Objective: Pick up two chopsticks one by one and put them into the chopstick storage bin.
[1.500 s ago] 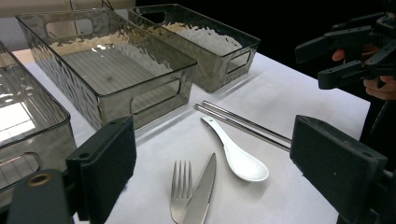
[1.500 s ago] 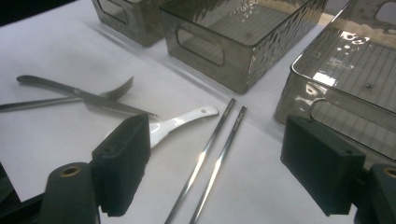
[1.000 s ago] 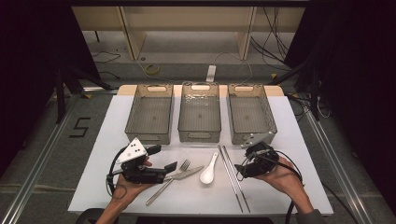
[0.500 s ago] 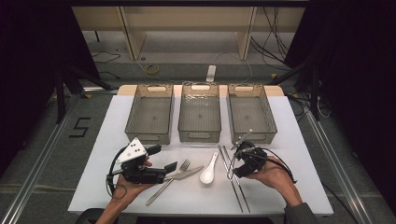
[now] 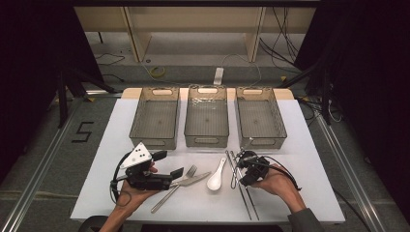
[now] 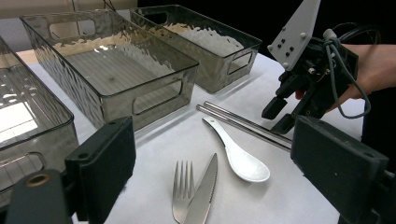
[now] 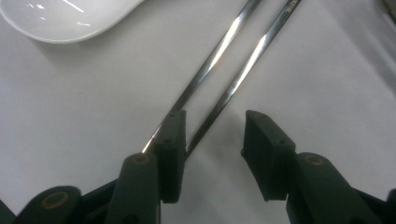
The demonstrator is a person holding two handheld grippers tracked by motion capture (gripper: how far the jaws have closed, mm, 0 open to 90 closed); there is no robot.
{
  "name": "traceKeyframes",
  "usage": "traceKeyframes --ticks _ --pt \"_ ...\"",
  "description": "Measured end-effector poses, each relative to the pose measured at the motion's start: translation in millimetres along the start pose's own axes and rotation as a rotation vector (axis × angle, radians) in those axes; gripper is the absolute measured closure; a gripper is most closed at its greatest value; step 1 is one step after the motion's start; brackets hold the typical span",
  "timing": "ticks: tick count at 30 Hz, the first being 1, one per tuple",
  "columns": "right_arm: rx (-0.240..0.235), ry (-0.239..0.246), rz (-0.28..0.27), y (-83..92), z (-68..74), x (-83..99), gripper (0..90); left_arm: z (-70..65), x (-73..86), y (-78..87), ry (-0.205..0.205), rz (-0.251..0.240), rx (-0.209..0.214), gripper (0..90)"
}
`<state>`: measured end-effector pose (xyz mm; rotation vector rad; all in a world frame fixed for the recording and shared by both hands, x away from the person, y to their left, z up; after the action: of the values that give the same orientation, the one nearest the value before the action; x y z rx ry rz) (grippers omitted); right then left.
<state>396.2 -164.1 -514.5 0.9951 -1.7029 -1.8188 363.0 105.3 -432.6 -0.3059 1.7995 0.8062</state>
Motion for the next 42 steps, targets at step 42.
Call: traceKeyframes --ticks 42 --pt "-0.021 0.002 0.088 -9.2 -4.7 -1.9 85.6 0.2 0.2 -0.1 0.003 0.003 0.001 13.4"
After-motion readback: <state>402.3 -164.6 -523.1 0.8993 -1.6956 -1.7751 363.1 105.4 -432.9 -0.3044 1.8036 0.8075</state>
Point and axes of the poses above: each handheld gripper's, and its own axes: y roughly backward along the jaws, x roughly out of its underside, z roughly to its left, the point moved 7 cm from there along -y, roughly forward along the jaws, and after that the axes turned 1 degree about z, right-handed, at the moved point
